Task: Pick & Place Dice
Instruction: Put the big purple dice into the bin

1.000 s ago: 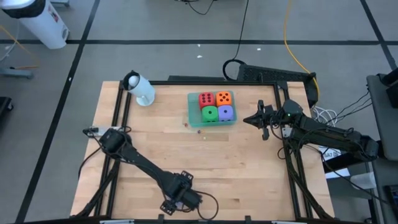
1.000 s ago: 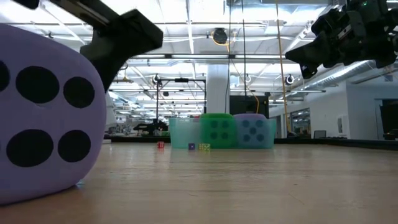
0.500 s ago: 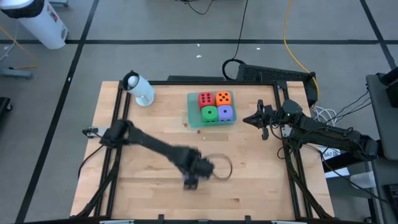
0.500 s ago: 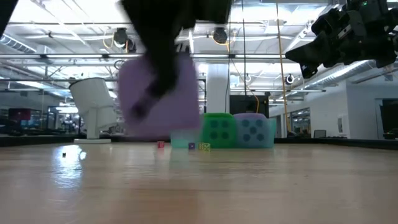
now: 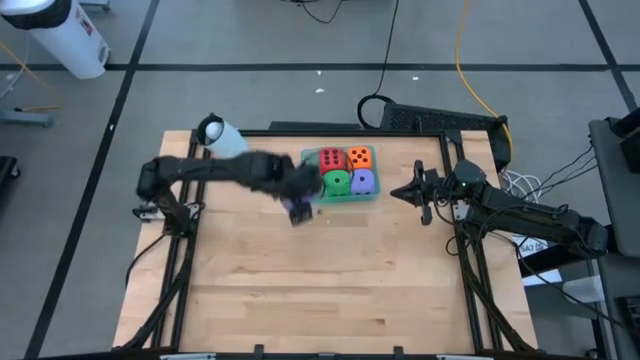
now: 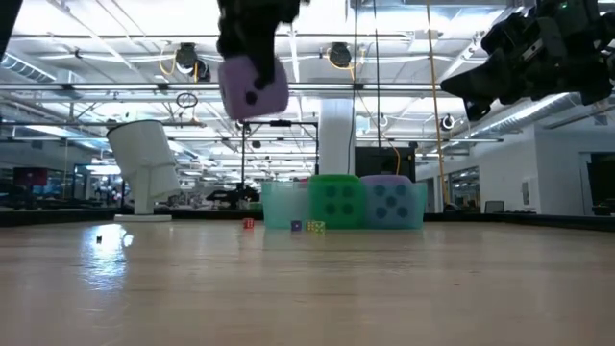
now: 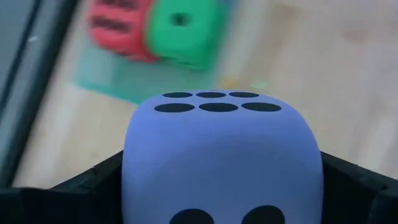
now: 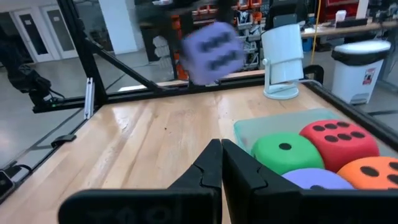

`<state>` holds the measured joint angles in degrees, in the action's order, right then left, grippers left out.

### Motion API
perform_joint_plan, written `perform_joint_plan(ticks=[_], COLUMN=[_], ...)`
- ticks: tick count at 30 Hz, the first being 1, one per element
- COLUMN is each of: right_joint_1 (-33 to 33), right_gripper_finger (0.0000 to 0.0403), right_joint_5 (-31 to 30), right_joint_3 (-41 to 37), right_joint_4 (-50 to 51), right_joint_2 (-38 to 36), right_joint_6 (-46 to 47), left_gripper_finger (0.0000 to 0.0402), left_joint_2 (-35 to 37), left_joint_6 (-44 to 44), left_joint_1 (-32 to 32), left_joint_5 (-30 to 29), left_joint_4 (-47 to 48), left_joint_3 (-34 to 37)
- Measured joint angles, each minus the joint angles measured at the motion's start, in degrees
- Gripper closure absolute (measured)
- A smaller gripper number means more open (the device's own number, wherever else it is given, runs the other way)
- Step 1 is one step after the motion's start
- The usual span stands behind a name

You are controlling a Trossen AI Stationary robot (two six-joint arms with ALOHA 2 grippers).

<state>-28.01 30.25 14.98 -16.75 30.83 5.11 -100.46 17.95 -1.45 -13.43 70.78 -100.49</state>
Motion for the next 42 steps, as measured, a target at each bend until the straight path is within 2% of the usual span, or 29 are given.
perform_joint_plan(ticks=[3,6,11,14,17,21,24,34,42], right_joint_1=[0.0,0.0,0.0,0.0,0.0,-0.1,-0.1,-0.1,-0.1], right_gripper_finger=[0.0403,0.0403,0.0403,0.0403,0.0403,0.0403,0.0403,0.0403,0.0403], right_joint_5=[-0.1,-0.1,-0.5,-2.4,-3.5,-3.4,-3.4,-3.4,-3.4], right_joint_3=[0.0,0.0,0.0,0.0,-0.7,-2.9,-3.4,-3.4,-3.4], right_joint_4=[-0.7,-0.9,-1.6,-2.1,-0.9,-5.5,-8.0,-16.2,-16.0], right_joint_2=[0.0,0.0,1.0,1.4,2.1,2.9,2.9,2.9,3.0], right_joint_6=[-1.7,-2.8,-3.0,-3.8,-4.0,-7.4,-9.1,-9.2,-8.8], left_gripper_finger=[0.0037,0.0047,0.0044,0.0035,0.0038,0.0048,0.0047,0.0038,0.0037], left_joint_2=[-0.4,-2.0,-4.7,-6.4,-7.2,-7.2,-7.2,-11.9,-13.5], left_joint_6=[-3.9,-8.8,-18.8,-24.4,-28.5,-33.8,-38.2,-34.7,-35.9], left_joint_1=[-6.2,-11.3,-18.6,-20.9,-21.5,-20.9,-18.7,-14.0,-12.9], left_joint_5=[-1.7,-2.0,0.9,1.3,1.9,6.2,6.6,7.4,7.2], left_joint_4=[2.8,1.9,2.0,1.6,-0.3,-3.5,-4.8,-7.1,-7.9], left_joint_3=[0.0,0.0,0.0,0.0,0.0,0.0,-0.1,-0.1,-1.3])
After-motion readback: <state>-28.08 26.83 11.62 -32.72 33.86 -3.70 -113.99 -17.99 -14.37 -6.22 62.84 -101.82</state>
